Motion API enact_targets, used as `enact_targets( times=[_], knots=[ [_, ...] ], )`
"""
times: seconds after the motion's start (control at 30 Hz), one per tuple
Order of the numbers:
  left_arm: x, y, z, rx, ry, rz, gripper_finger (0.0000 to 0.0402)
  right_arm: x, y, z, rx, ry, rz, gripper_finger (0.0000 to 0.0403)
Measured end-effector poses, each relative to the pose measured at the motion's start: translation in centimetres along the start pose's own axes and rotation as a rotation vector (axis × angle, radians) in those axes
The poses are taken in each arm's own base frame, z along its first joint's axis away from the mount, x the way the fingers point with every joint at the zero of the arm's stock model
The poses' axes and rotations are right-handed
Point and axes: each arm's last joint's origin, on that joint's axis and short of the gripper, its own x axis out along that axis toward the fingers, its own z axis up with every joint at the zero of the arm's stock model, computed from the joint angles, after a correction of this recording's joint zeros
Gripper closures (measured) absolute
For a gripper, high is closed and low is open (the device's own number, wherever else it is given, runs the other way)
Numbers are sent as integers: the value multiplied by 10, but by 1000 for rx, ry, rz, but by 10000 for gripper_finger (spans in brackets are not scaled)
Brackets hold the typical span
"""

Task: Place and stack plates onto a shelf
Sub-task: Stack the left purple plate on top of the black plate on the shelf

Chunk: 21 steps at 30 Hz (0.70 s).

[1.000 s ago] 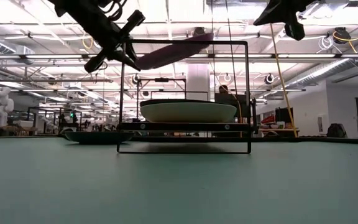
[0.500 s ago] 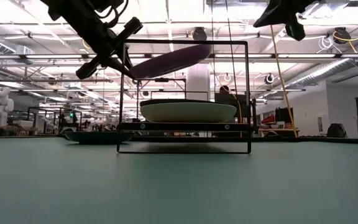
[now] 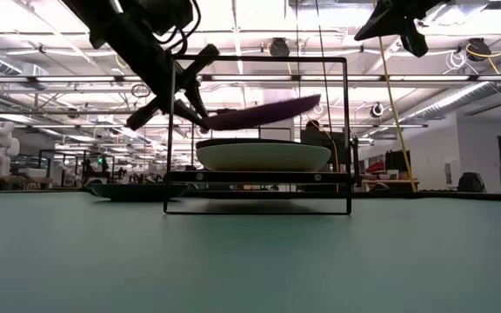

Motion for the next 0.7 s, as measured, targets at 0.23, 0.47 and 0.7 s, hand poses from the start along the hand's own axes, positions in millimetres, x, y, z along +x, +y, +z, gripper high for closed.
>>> enact_targets(
  times=[0.23,0.47,0.7],
  knots=[
    [6,-1,-10,11,28,6,371,0,0,0,17,-1,0,403],
    [4,-2,-15,28,43,8,370,0,0,0,18,-1,0,403],
    [4,3,-18,42,90,45,369,0,0,0,18,-2,0,403]
  ],
)
